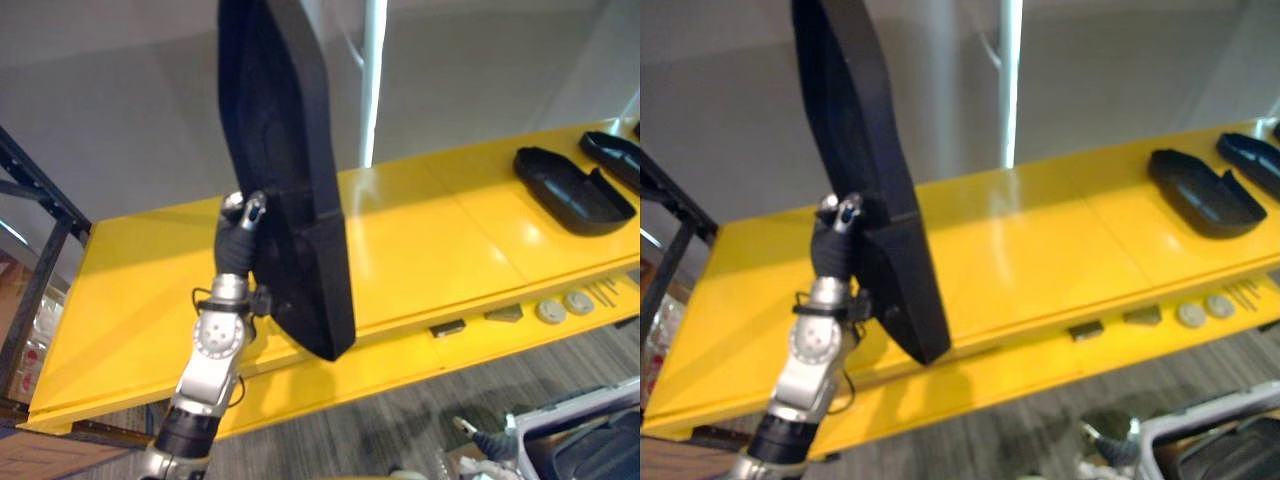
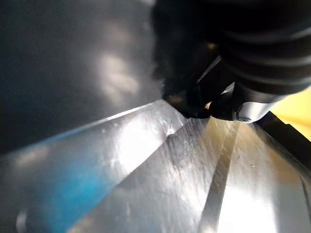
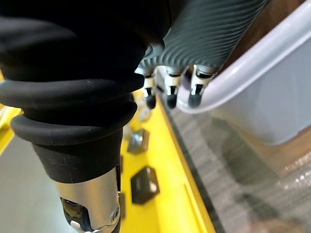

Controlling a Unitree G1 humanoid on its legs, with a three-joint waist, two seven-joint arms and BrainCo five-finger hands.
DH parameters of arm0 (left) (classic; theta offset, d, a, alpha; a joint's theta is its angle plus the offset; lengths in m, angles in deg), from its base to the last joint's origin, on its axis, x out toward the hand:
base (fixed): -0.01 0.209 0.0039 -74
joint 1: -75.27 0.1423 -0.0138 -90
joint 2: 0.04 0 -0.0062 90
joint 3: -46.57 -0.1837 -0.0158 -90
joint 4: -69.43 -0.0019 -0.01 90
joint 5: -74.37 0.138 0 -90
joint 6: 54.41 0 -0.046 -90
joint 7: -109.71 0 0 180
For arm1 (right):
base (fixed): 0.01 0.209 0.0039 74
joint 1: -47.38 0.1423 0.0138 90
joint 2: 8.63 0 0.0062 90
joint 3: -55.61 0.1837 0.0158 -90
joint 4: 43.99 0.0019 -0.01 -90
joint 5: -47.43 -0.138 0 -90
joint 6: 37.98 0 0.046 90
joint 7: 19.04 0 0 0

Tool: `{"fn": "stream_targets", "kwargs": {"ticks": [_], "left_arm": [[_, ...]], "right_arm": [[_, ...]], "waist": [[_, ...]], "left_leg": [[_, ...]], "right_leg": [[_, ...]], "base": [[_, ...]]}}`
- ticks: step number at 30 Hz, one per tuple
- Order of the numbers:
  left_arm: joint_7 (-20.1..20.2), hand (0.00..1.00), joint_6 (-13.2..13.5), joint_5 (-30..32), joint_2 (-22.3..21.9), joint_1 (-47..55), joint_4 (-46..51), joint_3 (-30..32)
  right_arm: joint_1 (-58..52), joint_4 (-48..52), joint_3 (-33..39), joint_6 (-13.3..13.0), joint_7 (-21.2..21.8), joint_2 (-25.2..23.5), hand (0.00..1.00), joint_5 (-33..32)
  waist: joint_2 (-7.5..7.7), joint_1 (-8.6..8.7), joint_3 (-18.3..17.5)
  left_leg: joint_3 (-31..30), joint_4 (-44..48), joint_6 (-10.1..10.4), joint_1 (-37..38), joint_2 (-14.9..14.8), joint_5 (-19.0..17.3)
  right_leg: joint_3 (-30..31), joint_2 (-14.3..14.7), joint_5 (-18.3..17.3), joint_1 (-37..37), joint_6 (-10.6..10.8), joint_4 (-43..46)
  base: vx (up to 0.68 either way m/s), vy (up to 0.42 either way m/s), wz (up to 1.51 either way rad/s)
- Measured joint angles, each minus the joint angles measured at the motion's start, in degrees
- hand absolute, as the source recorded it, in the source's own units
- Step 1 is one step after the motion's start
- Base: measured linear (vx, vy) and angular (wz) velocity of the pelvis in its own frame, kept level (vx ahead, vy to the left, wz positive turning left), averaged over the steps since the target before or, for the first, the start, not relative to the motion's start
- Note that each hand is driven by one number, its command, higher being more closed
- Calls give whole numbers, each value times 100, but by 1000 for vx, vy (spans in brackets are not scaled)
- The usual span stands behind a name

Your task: Walk over and take plastic housings, then place them on the shelf

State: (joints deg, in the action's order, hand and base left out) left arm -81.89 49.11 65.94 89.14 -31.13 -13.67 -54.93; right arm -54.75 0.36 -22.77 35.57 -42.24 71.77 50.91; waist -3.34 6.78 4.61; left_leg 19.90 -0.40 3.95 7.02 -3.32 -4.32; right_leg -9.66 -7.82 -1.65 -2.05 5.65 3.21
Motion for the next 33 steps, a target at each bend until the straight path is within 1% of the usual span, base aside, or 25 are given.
{"fn": "stream_targets", "kwargs": {"ticks": [1,2,3,4,5,6,8,10,11,12,14,15,16,19,20,24,26,28,31,33], "left_arm": [[-16,100,-99,7,104,-124,-112,-66],[-20,100,-327,56,222,-331,-265,-184],[-49,100,-471,74,273,-475,-389,-266],[-70,100,-783,118,289,-743,-629,-288],[-83,100,-891,140,301,-872,-794,-285],[-117,100,-1166,180,352,-1147,-1156,-289],[-123,100,-1534,184,540,-1520,-1756,-289],[-124,100,-1991,198,777,-1945,-2481,-287],[-124,100,-2077,197,811,-2017,-2610,-287],[-117,100,-2286,199,910,-2158,-2850,-287],[-115,100,-2484,198,1020,-2263,-3109,-287],[-92,100,-2695,186,1186,-2305,-3292,-284],[-73,100,-2799,164,1267,-2308,-3422,-277],[-72,100,-3018,158,1370,-2310,-3773,-264],[-79,100,-3078,150,1375,-2317,-3866,-207],[-121,100,-3117,-9,1376,-2415,-4153,82],[-119,100,-3123,-7,1406,-2418,-4281,359],[-113,100,-3122,-3,1455,-2423,-4350,435],[30,100,-3128,46,1607,-2427,-4438,440],[217,100,-3165,244,1633,-2427,-4443,451]], "right_arm": [[10,0,0,-5,68,35,0,-12],[0,-5,-2,-5,120,89,0,-48],[-10,-13,2,-5,154,119,0,-51],[-5,-25,-7,0,252,184,0,-52],[4,-24,-7,0,291,207,0,-52],[8,-22,-25,0,339,258,0,-50],[-8,-20,-38,4,404,303,0,-51],[-64,-20,-35,6,509,364,0,-47],[-78,-20,-35,6,548,385,0,-47],[-177,-22,-38,7,604,427,0,-42],[-248,-34,-49,7,622,436,0,-41],[-256,-48,-63,5,695,436,0,-41],[-253,-68,-64,1,707,437,0,-42],[-253,-145,-110,-15,715,452,0,-47],[-254,-156,-138,-42,722,468,0,-46],[-240,-158,-314,-113,721,499,0,-59],[-238,-156,-358,-119,713,495,0,-141],[-239,-155,-402,-122,704,506,0,-217],[-256,-157,-458,-123,694,503,0,-332],[-261,-157,-457,-126,688,506,0,-444]], "waist": [[-35,30,24],[-92,60,61],[-125,72,87],[-185,113,133],[-211,143,157],[-251,247,210],[-297,407,255],[-333,569,374],[-348,610,388],[-388,687,434],[-430,726,461],[-465,794,528],[-491,818,544],[-550,835,581],[-595,836,638],[-676,842,817],[-685,843,821],[-685,846,827],[-698,915,835],[-753,918,869]], "left_leg": [[6,0,0,3,7,0],[29,-1,-4,9,14,2],[59,-3,-10,11,18,6],[127,-9,-16,11,22,10],[144,-10,-17,12,25,11],[155,-11,-26,12,32,16],[220,-29,-42,15,30,28],[293,-53,-40,85,22,33],[297,-63,-39,90,22,36],[300,-77,-32,107,26,53],[319,-99,-9,112,25,71],[318,-101,20,112,32,97],[317,-104,24,101,35,131],[289,-105,95,96,18,222],[280,-105,122,96,-1,243],[270,-112,154,68,-18,372],[270,-111,195,4,-40,404],[270,-111,203,-31,-45,427],[267,-108,211,-121,-39,486],[266,-104,218,-116,-48,491]], "right_leg": [[20,-5,11,4,5,-8],[56,-8,40,10,7,-30],[78,-9,70,10,12,-55],[159,-2,119,32,8,-108],[187,1,133,44,19,-117],[203,-2,149,47,25,-131],[258,5,171,88,24,-138],[371,14,188,99,29,-119],[376,16,188,104,29,-107],[370,47,192,114,27,-80],[374,58,200,129,18,-79],[374,70,199,134,14,-75],[374,71,194,149,5,-71],[387,81,171,189,-38,-28],[387,96,155,206,-63,12],[394,100,112,317,-122,130],[465,100,79,448,-141,224],[496,104,79,518,-142,270],[501,98,68,667,-159,395],[506,95,51,695,-173,459]], "base": [[-71,19,-11],[-74,21,-12],[-87,26,-21],[-72,20,-22],[-69,13,-22],[-54,5,-12],[-55,4,-19],[-39,3,-25],[-16,-9,-9],[-5,-22,-6],[3,-23,-5],[0,0,0],[0,0,0],[-9,-37,-4],[-25,-45,-1],[-57,-47,-3],[-56,-28,-12],[-22,-12,-10],[-46,-31,1],[-47,-2,-1]]}}
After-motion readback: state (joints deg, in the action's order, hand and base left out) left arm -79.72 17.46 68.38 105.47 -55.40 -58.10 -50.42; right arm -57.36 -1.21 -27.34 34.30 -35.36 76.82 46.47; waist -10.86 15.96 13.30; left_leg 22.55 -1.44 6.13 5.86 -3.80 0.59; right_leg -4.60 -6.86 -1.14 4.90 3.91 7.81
